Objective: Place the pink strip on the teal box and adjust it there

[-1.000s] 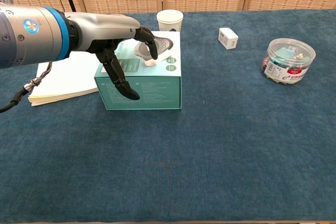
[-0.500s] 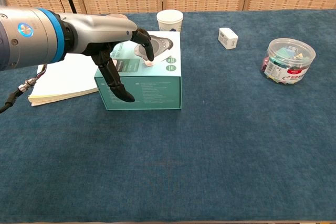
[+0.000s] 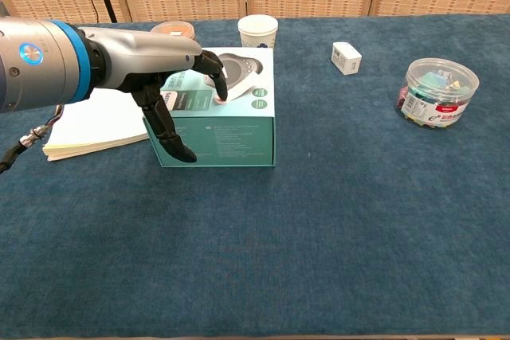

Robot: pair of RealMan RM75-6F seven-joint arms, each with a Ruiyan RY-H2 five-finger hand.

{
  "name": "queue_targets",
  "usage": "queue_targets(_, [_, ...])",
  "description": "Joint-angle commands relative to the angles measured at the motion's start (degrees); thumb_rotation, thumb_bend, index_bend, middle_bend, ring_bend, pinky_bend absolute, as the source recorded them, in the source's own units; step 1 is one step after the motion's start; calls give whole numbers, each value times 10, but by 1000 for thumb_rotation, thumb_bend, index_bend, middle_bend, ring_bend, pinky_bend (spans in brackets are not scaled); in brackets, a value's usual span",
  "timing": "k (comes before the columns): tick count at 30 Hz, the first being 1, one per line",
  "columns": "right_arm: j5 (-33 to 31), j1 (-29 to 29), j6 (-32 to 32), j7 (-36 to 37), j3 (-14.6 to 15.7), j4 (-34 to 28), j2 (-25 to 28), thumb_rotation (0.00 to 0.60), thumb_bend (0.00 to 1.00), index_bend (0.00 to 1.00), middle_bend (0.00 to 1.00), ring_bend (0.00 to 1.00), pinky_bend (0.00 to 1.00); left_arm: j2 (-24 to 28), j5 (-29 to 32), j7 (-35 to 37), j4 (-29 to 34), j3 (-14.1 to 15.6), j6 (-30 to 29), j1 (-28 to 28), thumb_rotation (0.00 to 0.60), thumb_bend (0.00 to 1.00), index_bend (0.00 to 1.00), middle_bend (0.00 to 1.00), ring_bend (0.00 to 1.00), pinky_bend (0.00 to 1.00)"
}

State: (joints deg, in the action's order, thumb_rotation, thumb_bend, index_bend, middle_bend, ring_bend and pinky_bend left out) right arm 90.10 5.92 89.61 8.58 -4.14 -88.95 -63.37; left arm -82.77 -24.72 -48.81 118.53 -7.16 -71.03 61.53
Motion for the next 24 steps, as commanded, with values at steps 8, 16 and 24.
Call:
queue_targets(8, [1, 0, -1, -1, 0, -1, 0, 600, 0, 58, 0, 0, 0, 7, 6, 4, 1, 3, 3, -3, 490, 0, 265, 0, 0, 0])
queue_targets(16, [3, -1, -2, -3, 0, -2, 0, 600, 0, 58, 0, 0, 0, 19, -6, 14, 7, 10, 8, -10, 492, 0, 266, 0, 0, 0])
queue_targets(24, [3, -1, -3, -4, -1, -3, -1, 600, 0, 59, 0, 0, 0, 37, -23, 25, 17, 19, 13, -19, 490, 0, 265, 0, 0, 0])
